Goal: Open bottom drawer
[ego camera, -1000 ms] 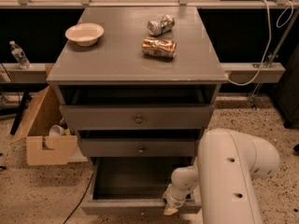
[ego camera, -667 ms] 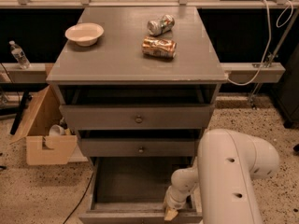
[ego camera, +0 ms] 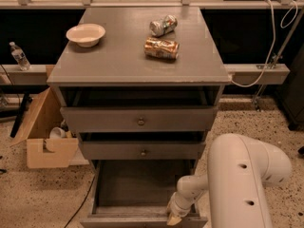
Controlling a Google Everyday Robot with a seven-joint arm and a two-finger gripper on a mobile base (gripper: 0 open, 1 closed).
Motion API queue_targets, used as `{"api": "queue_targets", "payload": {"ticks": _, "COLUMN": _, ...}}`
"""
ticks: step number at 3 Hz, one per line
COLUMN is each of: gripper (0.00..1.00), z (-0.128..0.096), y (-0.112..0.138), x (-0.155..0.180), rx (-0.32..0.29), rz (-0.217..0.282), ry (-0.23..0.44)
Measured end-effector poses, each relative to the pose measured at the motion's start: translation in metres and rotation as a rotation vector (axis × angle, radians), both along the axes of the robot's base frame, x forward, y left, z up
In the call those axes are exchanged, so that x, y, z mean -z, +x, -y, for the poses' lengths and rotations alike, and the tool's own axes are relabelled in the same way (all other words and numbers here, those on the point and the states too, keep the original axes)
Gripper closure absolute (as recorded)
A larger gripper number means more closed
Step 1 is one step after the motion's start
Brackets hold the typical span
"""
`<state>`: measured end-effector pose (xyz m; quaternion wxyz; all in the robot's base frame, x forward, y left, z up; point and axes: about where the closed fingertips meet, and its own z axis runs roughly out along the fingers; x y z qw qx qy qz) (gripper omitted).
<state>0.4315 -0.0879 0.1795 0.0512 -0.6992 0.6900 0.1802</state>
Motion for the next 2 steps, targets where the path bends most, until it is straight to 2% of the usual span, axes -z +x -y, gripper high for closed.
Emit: {"api": "queue_targets", "payload": {"ticks": 2, "gripper": 0.36, "z": 0.0032, "y": 0.0014, "x": -0.0014, "rx": -0.003, "rz": 0.008, "ry": 0.013}}
